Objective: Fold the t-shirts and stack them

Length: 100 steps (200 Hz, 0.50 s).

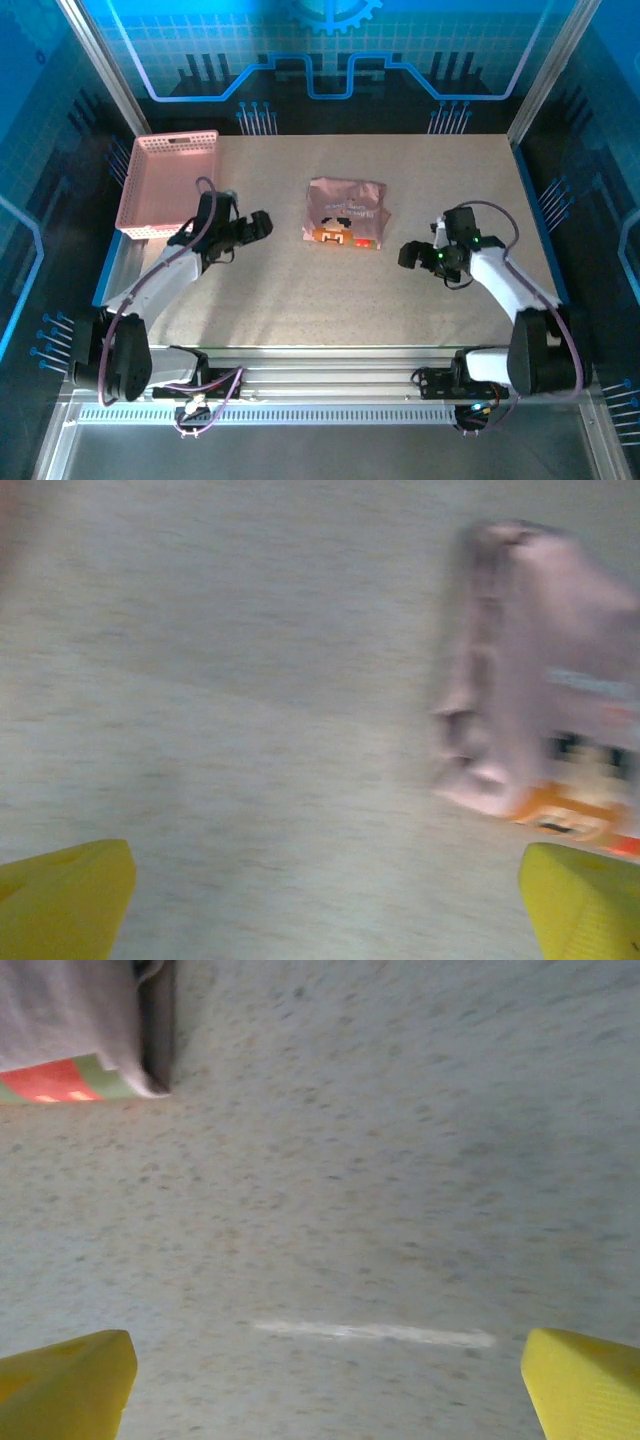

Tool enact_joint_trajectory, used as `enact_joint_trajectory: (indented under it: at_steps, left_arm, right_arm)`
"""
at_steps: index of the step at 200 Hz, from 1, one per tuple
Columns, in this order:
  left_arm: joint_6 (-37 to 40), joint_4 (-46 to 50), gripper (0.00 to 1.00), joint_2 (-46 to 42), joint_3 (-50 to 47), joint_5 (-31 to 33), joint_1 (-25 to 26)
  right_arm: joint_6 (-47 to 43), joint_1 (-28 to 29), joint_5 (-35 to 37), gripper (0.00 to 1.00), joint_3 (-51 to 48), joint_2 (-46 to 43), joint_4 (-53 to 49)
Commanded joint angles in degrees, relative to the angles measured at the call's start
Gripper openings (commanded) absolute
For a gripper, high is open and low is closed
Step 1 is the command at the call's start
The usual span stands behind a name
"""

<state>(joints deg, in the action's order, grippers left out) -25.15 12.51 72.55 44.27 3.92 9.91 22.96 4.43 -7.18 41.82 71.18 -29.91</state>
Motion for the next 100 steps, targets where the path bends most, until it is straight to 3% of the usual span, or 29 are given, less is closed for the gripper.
enact_joint_trajectory:
  at_steps: [1, 36, 52, 85, 100]
  left_arm:
    - [8.85, -13.46, 0.99, -6.26, -5.8, 15.09, -2.48]
    - [17.06, -37.37, 0.99, -8.77, -19.89, 20.7, -3.72]
    - [19.06, -44.76, 0.99, -6.36, -23.01, 20.77, -3.93]
    - [23.22, -60.02, 0.99, 4.41, -25.93, 18.18, -4.5]
    - [24.79, -60.19, 0.99, 7.08, -23.96, 17.13, -4.81]
  right_arm:
    - [-5.87, -1.99, 13.01, 1.0, -2.97, -7.0, 10.91]
    - [-7.55, -7.42, 19.65, 1.0, -15.52, -15.2, 30.26]
    - [-7.31, -10.09, 18.97, 1.0, -21.53, -16.67, 40.16]
    - [-8.61, -11.28, 16.43, 1.0, -26.33, -13.25, 55.78]
    - [-8.46, -10.83, 17.17, 1.0, -27.71, -8.47, 63.67]
